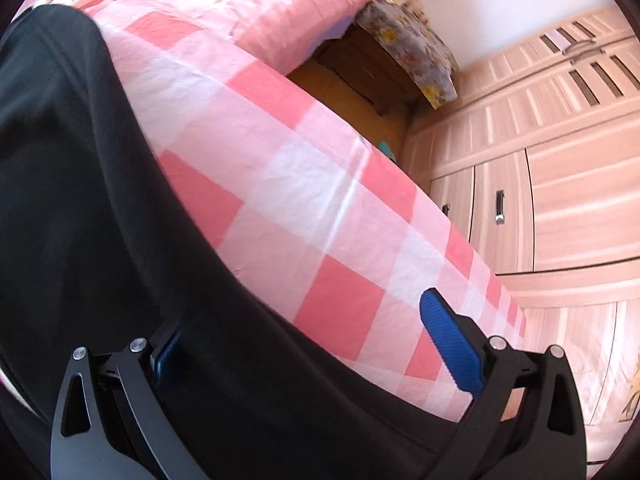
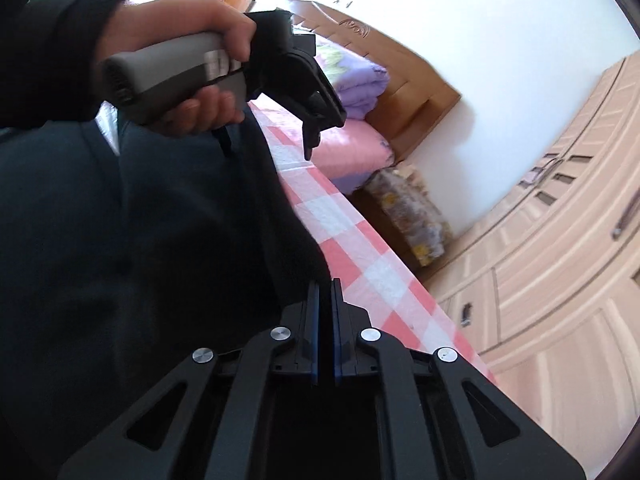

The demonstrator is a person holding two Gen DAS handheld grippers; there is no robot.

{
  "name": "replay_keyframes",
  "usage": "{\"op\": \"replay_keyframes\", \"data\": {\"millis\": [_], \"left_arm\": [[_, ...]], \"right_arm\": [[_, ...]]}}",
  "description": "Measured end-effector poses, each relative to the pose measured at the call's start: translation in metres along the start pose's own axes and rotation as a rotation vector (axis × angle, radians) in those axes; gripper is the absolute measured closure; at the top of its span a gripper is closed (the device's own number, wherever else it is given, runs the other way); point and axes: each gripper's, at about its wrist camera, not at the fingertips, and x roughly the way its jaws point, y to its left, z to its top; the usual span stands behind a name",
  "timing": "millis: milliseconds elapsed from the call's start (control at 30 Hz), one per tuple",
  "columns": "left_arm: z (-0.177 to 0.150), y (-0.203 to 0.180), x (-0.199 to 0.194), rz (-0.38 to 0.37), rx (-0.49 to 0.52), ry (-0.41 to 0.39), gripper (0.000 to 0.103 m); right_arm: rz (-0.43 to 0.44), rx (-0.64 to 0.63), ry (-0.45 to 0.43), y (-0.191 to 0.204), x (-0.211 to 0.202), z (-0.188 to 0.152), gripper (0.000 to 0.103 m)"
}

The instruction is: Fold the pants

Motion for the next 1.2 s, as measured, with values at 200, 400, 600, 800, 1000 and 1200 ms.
{"op": "replay_keyframes", "data": {"millis": [200, 400, 600, 800, 1000, 1200], "left_arm": [[-0.024, 0.041, -0.044, -0.082, 0.022, -0.100, 0.091], [-0.115, 0.057, -0.146, -0.233, 0.251, -0.378, 0.092], [-0.222, 0.085, -0.161, -0.202, 0.470, -0.494, 0.091], [-0.226, 0.120, -0.109, -0.176, 0.378, -0.315, 0.069], [-0.218, 0.134, -0.118, -0.197, 0.317, -0.314, 0.038], [-0.213, 0.141, -0.122, -0.217, 0.289, -0.293, 0.032]], "right_arm": [[-0.027, 0.069, 0.017, 0.015, -0.011, -0.010, 0.096], [-0.051, 0.183, -0.037, 0.016, -0.052, -0.019, 0.096], [-0.021, 0.268, 0.031, 0.039, -0.080, -0.052, 0.086], [0.018, 0.499, 0.077, 0.038, -0.108, -0.084, 0.031], [0.086, 1.118, 0.066, -0.060, -0.109, -0.170, 0.029], [0.121, 1.402, 0.036, -0.130, -0.064, -0.215, 0.029]]}}
